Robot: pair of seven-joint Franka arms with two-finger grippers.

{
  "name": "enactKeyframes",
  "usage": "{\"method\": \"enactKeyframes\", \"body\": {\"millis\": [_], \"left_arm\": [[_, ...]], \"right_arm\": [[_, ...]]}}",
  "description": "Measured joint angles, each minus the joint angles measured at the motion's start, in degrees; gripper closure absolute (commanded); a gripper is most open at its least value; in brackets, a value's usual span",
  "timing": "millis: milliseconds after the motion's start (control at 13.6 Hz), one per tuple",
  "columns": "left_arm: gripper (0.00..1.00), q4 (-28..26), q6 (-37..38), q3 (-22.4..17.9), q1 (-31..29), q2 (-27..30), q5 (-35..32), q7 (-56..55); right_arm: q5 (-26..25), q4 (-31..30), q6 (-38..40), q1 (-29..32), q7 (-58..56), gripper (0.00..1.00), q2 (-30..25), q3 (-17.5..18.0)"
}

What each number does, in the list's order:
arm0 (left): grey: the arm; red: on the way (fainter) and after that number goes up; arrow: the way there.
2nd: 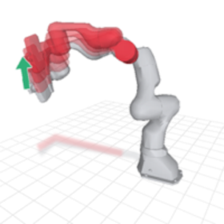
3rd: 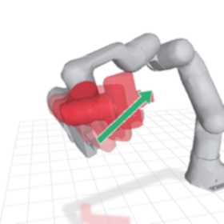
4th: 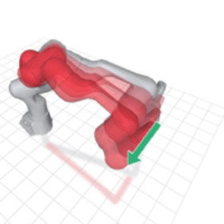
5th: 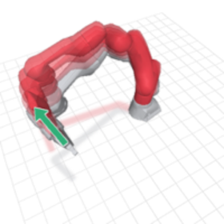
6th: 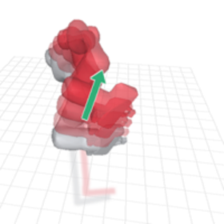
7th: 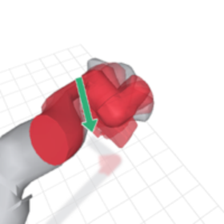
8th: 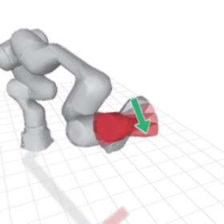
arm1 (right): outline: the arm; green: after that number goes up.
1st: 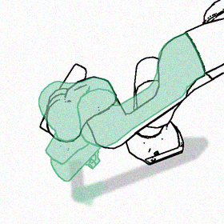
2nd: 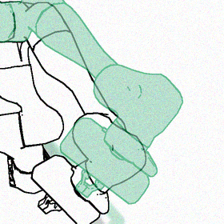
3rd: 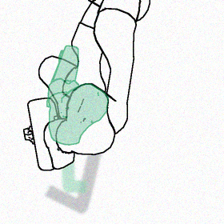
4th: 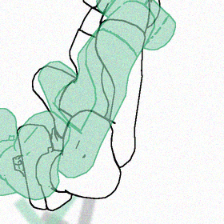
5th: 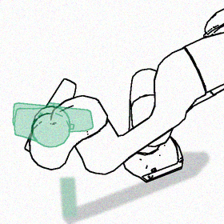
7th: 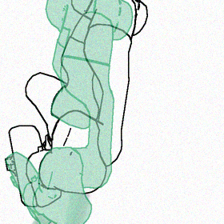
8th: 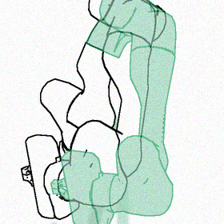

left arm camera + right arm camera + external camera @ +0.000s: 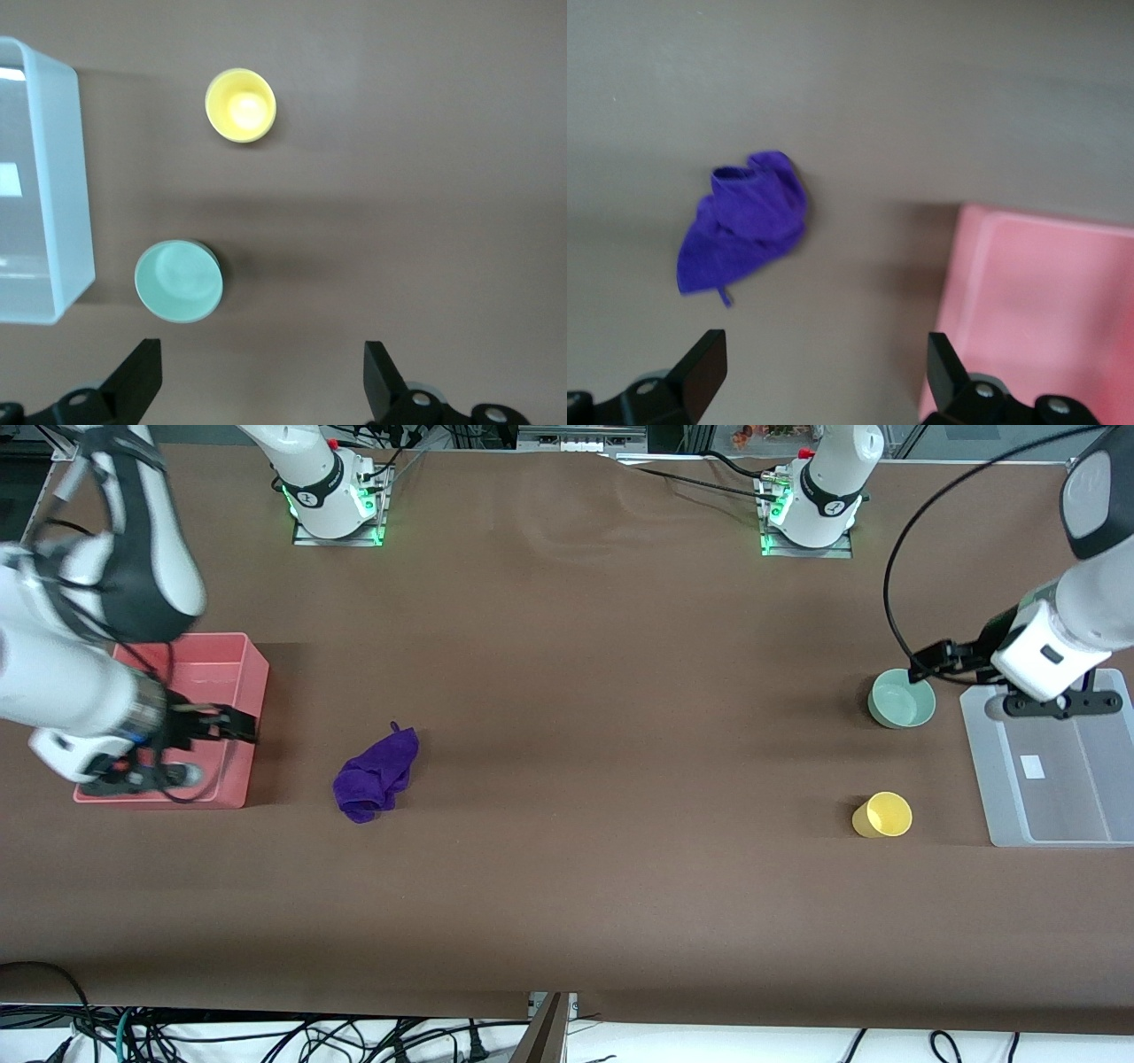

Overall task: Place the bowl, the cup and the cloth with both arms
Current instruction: 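Reach the right gripper to the purple cloth while the left gripper reaches the bowl, then grasp the purple cloth with the right gripper while the left gripper grasps the bowl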

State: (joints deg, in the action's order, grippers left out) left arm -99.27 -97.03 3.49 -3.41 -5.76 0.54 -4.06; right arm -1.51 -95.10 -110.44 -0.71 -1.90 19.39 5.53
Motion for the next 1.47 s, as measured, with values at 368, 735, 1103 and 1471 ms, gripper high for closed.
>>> {"method": "enactKeyframes", "body": {"millis": [368, 735, 1103, 1471], "left_arm": [[0.00, -5.78, -1.23, -0.31, -5.10, -3.18, -1.97, 21.79], [0.00, -21.07, -21.23, -0.39, -9.89, -3.36, -5.73, 40.77], [0.04, -33.30, -43.45, -0.42, -13.67, -7.17, -9.67, 54.04], [1.00, -33.40, -49.82, -0.40, -17.05, -14.11, -9.73, 59.91]], "right_arm": [[0.15, -10.58, -19.66, -0.57, 2.42, 0.00, 6.01, 0.29], [0.16, -12.84, -26.49, -5.01, 10.42, 0.00, 9.82, 0.60], [0.16, -13.78, -30.56, -5.93, 10.86, 0.34, 12.10, 1.07], [0.16, -16.50, -34.41, -5.93, 10.86, 1.00, 12.88, 1.07]]}}
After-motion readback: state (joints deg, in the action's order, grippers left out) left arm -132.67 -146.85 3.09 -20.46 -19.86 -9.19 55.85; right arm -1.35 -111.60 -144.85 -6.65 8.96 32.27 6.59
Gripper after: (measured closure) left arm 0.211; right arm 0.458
